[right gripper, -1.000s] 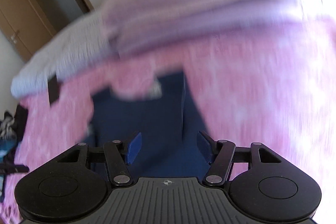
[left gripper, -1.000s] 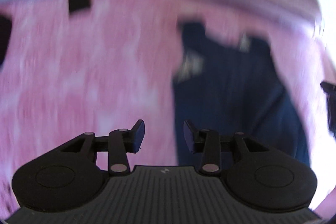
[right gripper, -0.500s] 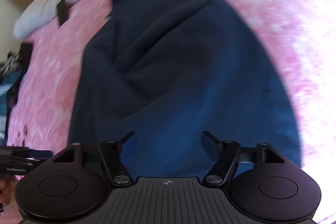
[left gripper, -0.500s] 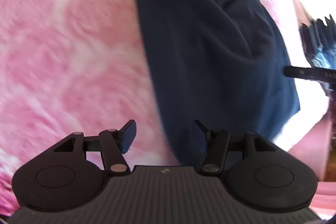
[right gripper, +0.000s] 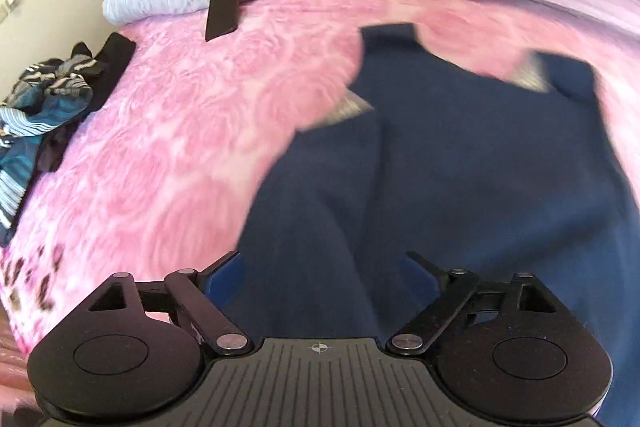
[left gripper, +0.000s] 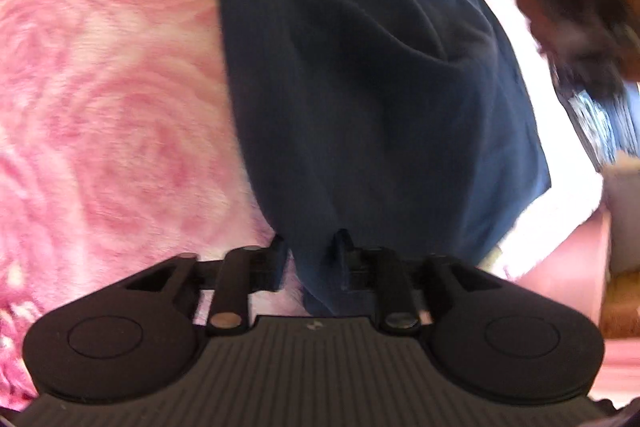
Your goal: Fold clothes
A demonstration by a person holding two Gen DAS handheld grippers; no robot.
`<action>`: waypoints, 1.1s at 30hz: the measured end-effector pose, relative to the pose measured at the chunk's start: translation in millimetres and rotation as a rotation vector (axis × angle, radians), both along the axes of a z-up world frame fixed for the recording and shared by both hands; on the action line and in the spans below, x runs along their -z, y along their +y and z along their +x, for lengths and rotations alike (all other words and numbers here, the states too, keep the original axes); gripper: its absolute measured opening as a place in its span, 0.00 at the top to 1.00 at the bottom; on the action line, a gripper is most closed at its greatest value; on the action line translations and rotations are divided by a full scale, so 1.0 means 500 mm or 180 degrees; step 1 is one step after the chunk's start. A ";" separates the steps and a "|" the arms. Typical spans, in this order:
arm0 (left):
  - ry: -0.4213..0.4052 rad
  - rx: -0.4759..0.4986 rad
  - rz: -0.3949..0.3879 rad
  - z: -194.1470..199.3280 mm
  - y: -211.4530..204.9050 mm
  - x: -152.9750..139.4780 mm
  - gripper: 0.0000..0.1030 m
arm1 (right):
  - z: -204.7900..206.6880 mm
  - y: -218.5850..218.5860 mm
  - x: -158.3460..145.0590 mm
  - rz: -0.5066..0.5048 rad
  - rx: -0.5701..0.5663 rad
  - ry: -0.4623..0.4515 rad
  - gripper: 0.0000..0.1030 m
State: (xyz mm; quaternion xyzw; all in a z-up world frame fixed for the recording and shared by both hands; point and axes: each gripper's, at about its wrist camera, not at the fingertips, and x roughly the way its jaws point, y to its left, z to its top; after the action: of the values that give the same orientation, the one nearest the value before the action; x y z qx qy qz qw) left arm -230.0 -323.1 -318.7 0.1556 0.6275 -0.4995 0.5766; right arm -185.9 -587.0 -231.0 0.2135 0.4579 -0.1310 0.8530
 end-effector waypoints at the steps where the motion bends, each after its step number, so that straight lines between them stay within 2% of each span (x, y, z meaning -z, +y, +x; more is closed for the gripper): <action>1: 0.0000 -0.0059 -0.0012 0.001 0.001 0.003 0.58 | 0.045 -0.007 0.013 -0.0027 -0.0084 0.0018 0.14; 3: -0.0001 -0.0178 -0.0036 0.003 0.002 0.008 0.57 | 0.115 -0.003 0.040 -0.0128 -0.0231 0.0087 0.14; 6: -0.0005 -0.0340 -0.0071 0.003 0.003 0.016 0.65 | 0.193 -0.001 0.083 -0.0234 -0.0370 0.0278 0.14; 7: -0.0014 -0.0318 -0.0081 -0.004 -0.003 0.018 0.81 | 0.216 0.003 0.100 -0.0289 -0.0415 0.0396 0.14; 8: -0.0018 -0.0282 -0.0099 -0.011 -0.008 0.017 0.91 | 0.236 0.007 0.116 -0.0320 -0.0449 0.0510 0.14; 10: -0.0070 -0.0227 -0.0170 -0.022 -0.014 0.006 0.94 | 0.258 0.014 0.133 -0.0401 -0.0513 0.0628 0.17; 11: -0.0089 -0.0229 -0.0272 -0.024 -0.009 -0.008 0.94 | 0.263 0.016 0.131 -0.0389 -0.0541 0.0631 0.33; 12: -0.0106 -0.0234 -0.0375 -0.026 -0.002 -0.022 0.94 | 0.266 0.017 0.127 -0.0372 -0.0569 0.0628 1.00; 14: -0.0117 -0.0279 -0.0590 -0.019 0.021 -0.063 0.94 | 0.260 0.022 0.097 -0.0229 -0.0565 0.0519 0.99; 16: -0.0155 -0.0369 -0.0816 0.008 0.056 -0.120 0.95 | 0.259 0.045 0.034 -0.0098 -0.0631 0.0296 0.99; 18: -0.0240 -0.0467 -0.1061 0.047 0.098 -0.190 0.95 | 0.269 0.065 -0.051 -0.0035 -0.0561 0.0016 0.98; 20: -0.0413 -0.0543 -0.1328 0.088 0.148 -0.277 0.95 | 0.283 0.073 -0.137 0.0317 -0.0448 -0.0359 0.99; 22: -0.0614 -0.0563 -0.1558 0.127 0.197 -0.372 0.95 | 0.306 0.096 -0.249 0.0497 -0.0519 -0.0830 0.99; 25: -0.0974 -0.0288 -0.1717 0.152 0.226 -0.518 0.95 | 0.309 0.105 -0.412 0.0730 -0.0464 -0.1558 0.99; 28: -0.1301 0.0052 -0.1817 0.159 0.256 -0.648 0.95 | 0.265 0.064 -0.522 0.0864 -0.0232 -0.2137 0.99; 31: -0.1497 0.0499 -0.1759 0.123 0.246 -0.712 0.95 | 0.201 -0.011 -0.554 0.1046 0.0081 -0.2419 0.99; 33: -0.1465 0.0741 -0.1750 0.091 0.223 -0.720 0.95 | 0.150 -0.066 -0.540 0.1148 0.0313 -0.2492 0.99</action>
State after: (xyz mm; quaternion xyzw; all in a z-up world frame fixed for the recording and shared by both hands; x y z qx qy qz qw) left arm -184.6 -211.7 41.3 0.1735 0.3021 -0.6635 0.6621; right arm -110.9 -620.2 38.9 0.4142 0.1046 0.0015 0.9042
